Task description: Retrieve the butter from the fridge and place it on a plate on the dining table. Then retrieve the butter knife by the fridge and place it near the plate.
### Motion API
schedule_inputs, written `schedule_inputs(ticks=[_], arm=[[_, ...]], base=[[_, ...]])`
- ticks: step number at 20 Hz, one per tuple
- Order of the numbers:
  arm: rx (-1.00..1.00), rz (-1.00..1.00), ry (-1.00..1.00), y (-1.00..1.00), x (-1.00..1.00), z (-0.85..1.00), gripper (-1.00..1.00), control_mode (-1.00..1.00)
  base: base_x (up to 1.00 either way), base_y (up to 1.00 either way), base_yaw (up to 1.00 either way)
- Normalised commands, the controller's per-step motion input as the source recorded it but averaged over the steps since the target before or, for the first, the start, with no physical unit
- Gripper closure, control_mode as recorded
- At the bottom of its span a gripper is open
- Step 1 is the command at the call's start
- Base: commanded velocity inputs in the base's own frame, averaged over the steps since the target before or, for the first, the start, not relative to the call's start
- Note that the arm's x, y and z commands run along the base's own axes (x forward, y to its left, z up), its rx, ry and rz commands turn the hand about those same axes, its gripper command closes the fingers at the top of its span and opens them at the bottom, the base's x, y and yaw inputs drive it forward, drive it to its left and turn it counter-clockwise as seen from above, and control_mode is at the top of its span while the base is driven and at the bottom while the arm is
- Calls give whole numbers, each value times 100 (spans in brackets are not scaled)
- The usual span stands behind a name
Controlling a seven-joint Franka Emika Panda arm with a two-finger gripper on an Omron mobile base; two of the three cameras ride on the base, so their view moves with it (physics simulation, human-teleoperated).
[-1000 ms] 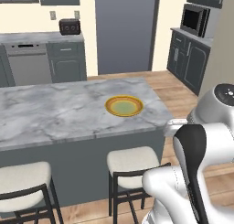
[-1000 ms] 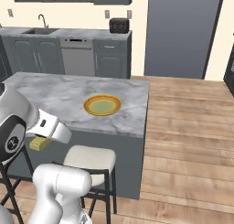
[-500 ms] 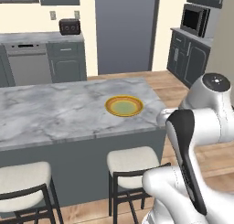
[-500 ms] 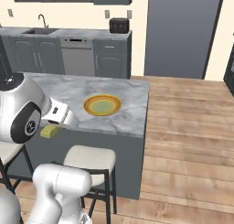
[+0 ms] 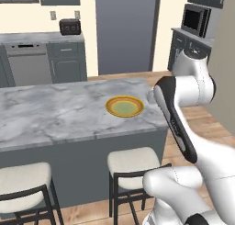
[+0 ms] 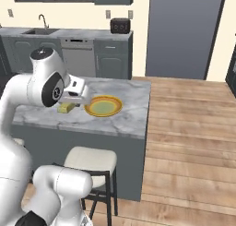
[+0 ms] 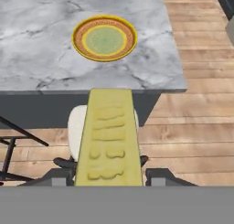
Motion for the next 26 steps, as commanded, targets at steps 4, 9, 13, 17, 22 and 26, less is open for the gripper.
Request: schedule_inputs(ticks=[4, 9, 13, 17, 22, 26], arm=[[-7, 7, 5, 0, 100, -17, 100, -100], [0, 14, -5, 0, 99, -20, 100, -100], [8, 18, -6, 0, 86, -33, 100, -100], [-2, 16, -5, 0, 87, -26, 100, -100], [-6, 19, 0, 0, 79, -16, 100, -100], [-14, 18, 4, 0, 73, -9, 100, -100]], base=[[0, 0, 0], [0, 0, 0], [0, 0, 0], [0, 0, 0], [0, 0, 0], [0, 0, 0]])
